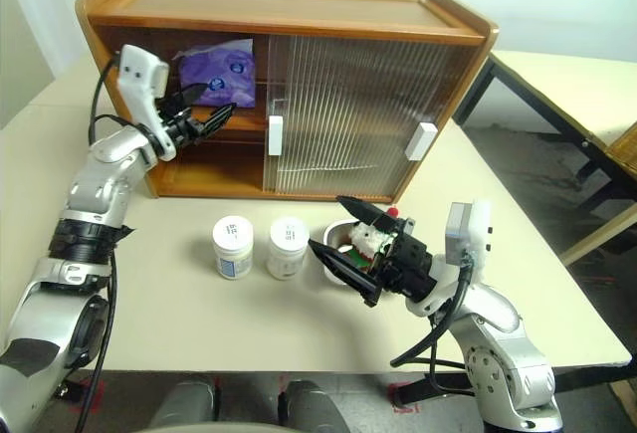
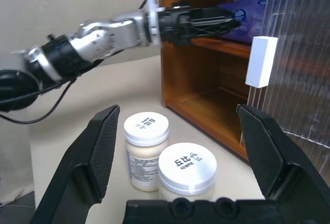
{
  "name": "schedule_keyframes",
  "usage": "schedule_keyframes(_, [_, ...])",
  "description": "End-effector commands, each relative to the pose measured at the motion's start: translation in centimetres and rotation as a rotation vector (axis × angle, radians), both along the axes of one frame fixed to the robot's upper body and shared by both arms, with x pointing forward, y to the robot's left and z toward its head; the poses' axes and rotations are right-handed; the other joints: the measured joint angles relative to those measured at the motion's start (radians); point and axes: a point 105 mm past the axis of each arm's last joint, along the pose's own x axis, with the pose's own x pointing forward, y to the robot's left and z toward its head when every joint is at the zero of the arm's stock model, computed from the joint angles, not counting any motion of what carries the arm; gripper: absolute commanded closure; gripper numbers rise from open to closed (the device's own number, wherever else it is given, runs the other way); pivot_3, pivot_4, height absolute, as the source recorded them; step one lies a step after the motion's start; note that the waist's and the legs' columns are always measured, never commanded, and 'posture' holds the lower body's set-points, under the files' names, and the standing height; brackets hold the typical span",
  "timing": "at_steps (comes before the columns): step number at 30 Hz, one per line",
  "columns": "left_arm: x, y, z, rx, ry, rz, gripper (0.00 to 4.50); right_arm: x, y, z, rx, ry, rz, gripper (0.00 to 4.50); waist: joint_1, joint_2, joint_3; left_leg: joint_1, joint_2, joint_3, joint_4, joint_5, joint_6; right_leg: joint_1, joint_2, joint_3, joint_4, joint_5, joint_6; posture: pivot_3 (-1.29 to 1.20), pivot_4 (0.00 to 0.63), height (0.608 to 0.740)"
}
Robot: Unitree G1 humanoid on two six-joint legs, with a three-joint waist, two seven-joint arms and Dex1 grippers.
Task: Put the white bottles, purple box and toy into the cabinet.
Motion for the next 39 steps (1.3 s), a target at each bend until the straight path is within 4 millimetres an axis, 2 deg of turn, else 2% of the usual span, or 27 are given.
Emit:
schedule_keyframes(1, [-1.6,0.6,0.8,-0.043,0.04,-0.039,0.04,0.2,-0.4,0.0,-0.017,0.0,0.0,0.0,0.006,0.0,0.0,0.0,0.0,0.0,0.0,-0.001,-0.001,0.0,0.0,0.0,0.0,0.0,0.0,0.12,0.015,0.74])
schedule_keyframes(3, [-2.3,1.0,0.3,-0.037,0.078,-0.057,0.04,0.3,-0.5,-0.1,-0.018,0.001,0.002,0.0,0.014,0.0,0.0,0.0,0.0,0.0,0.0,-0.002,0.0,0.0,0.0,0.0,0.0,0.0,-0.001,0.13,0.014,0.74])
schedule_keyframes(8, [-6.4,2.0,-1.1,0.054,0.088,-0.254,0.04,0.2,-1.2,-0.2,-0.025,0.002,0.021,0.0,0.025,0.002,-0.001,0.002,0.0,-0.001,0.0,-0.006,0.003,0.0,-0.001,0.0,0.002,-0.004,-0.012,0.14,0.015,0.74])
schedule_keyframes(11, [-7.3,2.4,-1.7,0.058,0.055,-0.301,0.04,0.2,-1.7,-0.2,-0.026,0.007,0.032,0.0,0.039,0.002,-0.001,0.002,0.0,-0.002,0.0,-0.006,0.002,0.0,-0.002,0.0,0.002,-0.004,-0.013,0.15,0.014,0.74])
schedule_keyframes(15, [-9.3,3.1,-5.3,0.205,0.096,-0.423,0.04,0.4,-2.1,0.1,-0.042,0.013,0.049,0.0,0.043,0.005,-0.003,0.003,0.0,-0.003,0.0,-0.006,0.003,0.0,-0.003,0.0,0.003,-0.003,-0.015,0.15,0.015,0.74])
schedule_keyframes(21, [-11.7,3.0,-8.6,0.25,0.15,-0.569,0.04,0.2,-2.1,0.6,-0.056,0.016,0.066,0.0,0.043,0.006,-0.004,0.002,0.002,-0.006,-0.001,-0.006,0.003,-0.001,-0.004,0.0,0.004,-0.003,-0.013,0.16,0.018,0.74])
schedule_keyframes(24, [-12.3,2.8,-10.2,0.315,0.171,-0.616,0.04,0.1,-1.7,1.0,-0.065,0.008,0.086,0.0,0.042,0.008,-0.004,0.002,0.004,-0.006,-0.001,-0.006,0.002,-0.001,-0.004,0.001,0.004,-0.003,-0.013,0.16,0.018,0.74])
schedule_keyframes(30, [-13.1,2.7,-12.1,0.382,0.221,-0.7,0.04,0.2,-1.2,1.4,-0.094,0.001,0.119,0.0,0.039,0.01,-0.004,0.001,0.005,-0.006,-0.001,-0.006,0.002,-0.003,-0.003,0.0,0.004,-0.004,-0.012,0.15,0.014,0.74])
schedule_keyframes(35, [-12.7,2.7,-13.4,0.401,0.269,-0.696,0.04,0.3,-0.9,1.6,-0.102,0.0,0.126,0.0,0.038,0.011,-0.005,0.0,0.005,-0.006,-0.002,-0.006,0.002,-0.004,-0.003,0.0,0.003,-0.004,-0.013,0.15,0.014,0.74])
schedule_keyframes(39, [-12.7,1.3,-14.3,0.352,0.318,-0.7,0.04,0.2,-0.6,1.6,-0.106,0.007,0.125,0.0,0.038,0.011,-0.005,-0.001,0.005,-0.006,-0.003,-0.006,0.002,-0.004,-0.003,0.0,0.003,-0.004,-0.013,0.14,0.017,0.74])
